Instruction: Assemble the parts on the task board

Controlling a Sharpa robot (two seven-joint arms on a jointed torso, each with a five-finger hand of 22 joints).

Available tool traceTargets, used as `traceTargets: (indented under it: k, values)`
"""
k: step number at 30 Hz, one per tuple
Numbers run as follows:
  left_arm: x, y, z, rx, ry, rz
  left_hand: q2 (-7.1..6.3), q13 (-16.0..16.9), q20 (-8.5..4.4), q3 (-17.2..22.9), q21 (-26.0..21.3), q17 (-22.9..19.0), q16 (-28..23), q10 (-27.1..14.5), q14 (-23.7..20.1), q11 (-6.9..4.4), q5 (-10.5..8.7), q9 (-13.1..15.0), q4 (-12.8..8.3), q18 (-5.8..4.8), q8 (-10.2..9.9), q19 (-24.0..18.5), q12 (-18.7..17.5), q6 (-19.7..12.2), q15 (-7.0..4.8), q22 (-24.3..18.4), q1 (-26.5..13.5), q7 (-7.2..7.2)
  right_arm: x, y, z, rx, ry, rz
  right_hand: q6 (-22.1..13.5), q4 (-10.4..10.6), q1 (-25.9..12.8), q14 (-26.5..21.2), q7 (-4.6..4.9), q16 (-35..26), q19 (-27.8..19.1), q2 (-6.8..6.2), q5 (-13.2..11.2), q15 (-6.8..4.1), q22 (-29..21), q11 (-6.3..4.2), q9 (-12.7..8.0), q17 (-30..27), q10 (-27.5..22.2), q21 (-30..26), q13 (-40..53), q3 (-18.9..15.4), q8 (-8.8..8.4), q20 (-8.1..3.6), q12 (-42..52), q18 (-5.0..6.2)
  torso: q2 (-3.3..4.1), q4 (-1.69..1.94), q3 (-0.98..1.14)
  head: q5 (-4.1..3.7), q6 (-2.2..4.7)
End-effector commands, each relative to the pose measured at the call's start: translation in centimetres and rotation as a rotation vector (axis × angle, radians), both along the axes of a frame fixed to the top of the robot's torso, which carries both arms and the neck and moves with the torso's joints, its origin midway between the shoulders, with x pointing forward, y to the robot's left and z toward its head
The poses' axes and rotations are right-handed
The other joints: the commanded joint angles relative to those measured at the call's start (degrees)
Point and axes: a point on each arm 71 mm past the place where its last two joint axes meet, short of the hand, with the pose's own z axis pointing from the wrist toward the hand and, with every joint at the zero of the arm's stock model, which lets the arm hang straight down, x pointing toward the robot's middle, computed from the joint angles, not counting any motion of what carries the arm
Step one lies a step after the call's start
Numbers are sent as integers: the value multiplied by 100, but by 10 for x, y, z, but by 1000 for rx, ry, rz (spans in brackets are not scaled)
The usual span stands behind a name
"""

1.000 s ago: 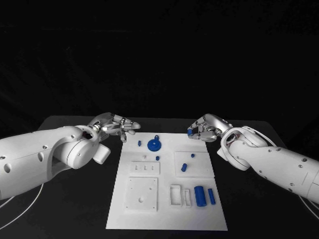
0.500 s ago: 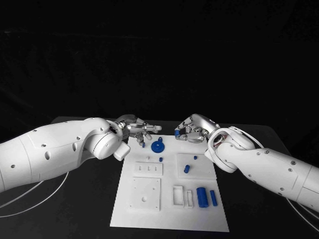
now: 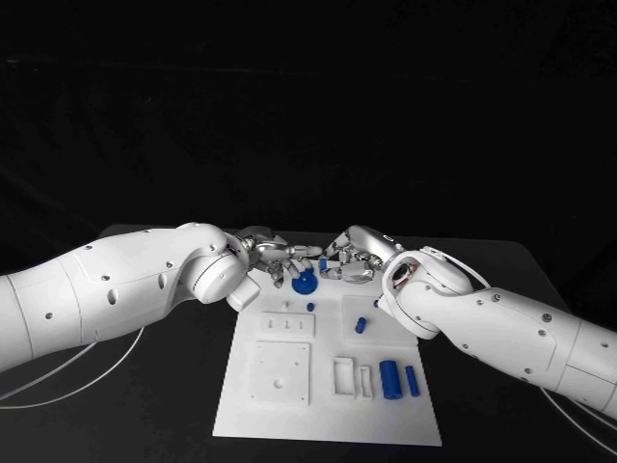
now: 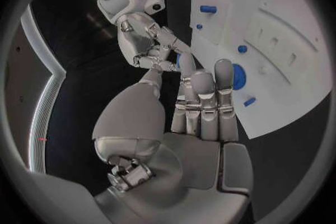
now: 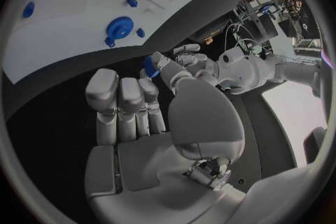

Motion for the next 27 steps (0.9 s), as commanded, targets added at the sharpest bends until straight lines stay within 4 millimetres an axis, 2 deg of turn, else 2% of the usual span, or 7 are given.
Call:
traceTargets:
  k: [1, 4, 7, 9, 15, 27]
  values:
    - [0, -2, 0, 51, -1, -20, -101, 93, -36, 39, -50, 11, 64, 274, -34, -60, 17, 484, 93, -60, 22, 0, 50, 14, -6, 84, 15, -31, -2, 5, -2, -36, 16, 21, 23, 14, -13, 4, -4, -10, 120, 47, 24, -31, 656, -22, 6, -4, 12, -14, -3, 34, 18, -29, -8, -54, 4, -1, 2, 9, -9]
    - [0, -4, 0, 68, -7, -24, -157, 168, -42, 52, -106, 0, 122, 274, -49, -70, 18, 1056, 176, -62, 13, 10, 63, -1, -14, 196, 15, -61, -3, 7, -2, -37, 18, 29, 23, 14, -13, 4, -4, -10, 120, 47, 24, -31, 656, -22, 6, -4, 12, -14, -3, 34, 18, -29, -8, -54, 5, -4, 5, 12, -13]
    - [0, -6, 0, 85, -13, -29, -181, 211, -44, 55, -162, -17, 166, 272, -66, -76, 23, 1390, 210, -68, 9, 20, 69, -15, -17, 305, 26, -76, -4, 10, -2, -38, 17, 36, 22, 13, -17, 3, -4, -14, 120, 48, 36, -32, 655, -21, 7, -6, 12, -17, 0, 32, 20, -29, -6, -53, 4, -5, 6, 12, -22]
    - [0, -7, 0, 95, -17, -32, -192, 226, -44, 54, -200, -33, 180, 273, -68, -78, 20, 1517, 219, -67, 10, 31, 61, -22, -16, 373, 27, -80, -5, 11, -2, -37, 17, 40, 22, 13, -17, 3, -4, -14, 120, 48, 36, -32, 655, -21, 7, -6, 12, -17, 0, 32, 20, -29, -6, -53, 5, -4, 7, 13, -27]
    - [0, -9, 0, 122, -32, -38, -188, 238, -47, 49, -288, -68, 196, 271, -83, -80, 42, 1772, 170, -74, 10, 49, 42, -25, -18, 514, 46, -92, -6, 15, -1, -36, 14, 48, 24, 10, -21, 5, -5, -9, 123, 48, 41, -32, 658, -22, 7, -1, 13, -8, 1, 25, 19, -29, -4, -53, 5, 8, 6, 5, -37]
    - [0, -12, -1, 176, -48, -59, -104, 225, -33, -5, -386, -126, 179, 271, -105, -65, 61, 1770, -85, -76, 2, 57, -37, -72, -4, 625, 119, -73, -7, 19, 0, -35, 10, 53, 26, 9, -25, 6, -6, -4, 122, 50, 47, -33, 656, -22, 7, 5, 11, -18, 0, 15, 21, -29, -6, -50, 7, 2, 8, 3, -60]
